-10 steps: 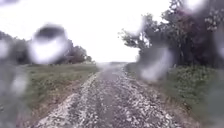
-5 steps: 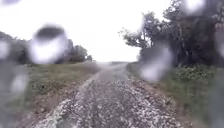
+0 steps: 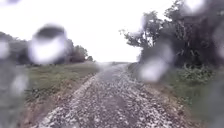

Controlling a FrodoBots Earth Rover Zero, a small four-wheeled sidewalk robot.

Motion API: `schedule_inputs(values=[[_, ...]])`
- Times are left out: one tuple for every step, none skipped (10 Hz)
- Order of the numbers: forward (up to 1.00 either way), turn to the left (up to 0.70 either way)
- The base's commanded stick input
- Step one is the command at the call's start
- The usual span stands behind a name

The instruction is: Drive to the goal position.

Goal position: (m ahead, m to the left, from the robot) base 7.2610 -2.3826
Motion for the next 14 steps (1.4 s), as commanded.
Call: schedule_inputs(values=[[0.70, -0.11], [0.70, -0.06], [0.70, -0.02], [0.70, 0.00], [0.70, 0.00], [0.70, -0.13], [0.70, -0.14], [0.70, -0.13], [0.70, -0.12], [0.70, -0.10], [0.70, -0.05], [0.70, 0.00], [0.70, 0.00], [0.70, 0.00]])
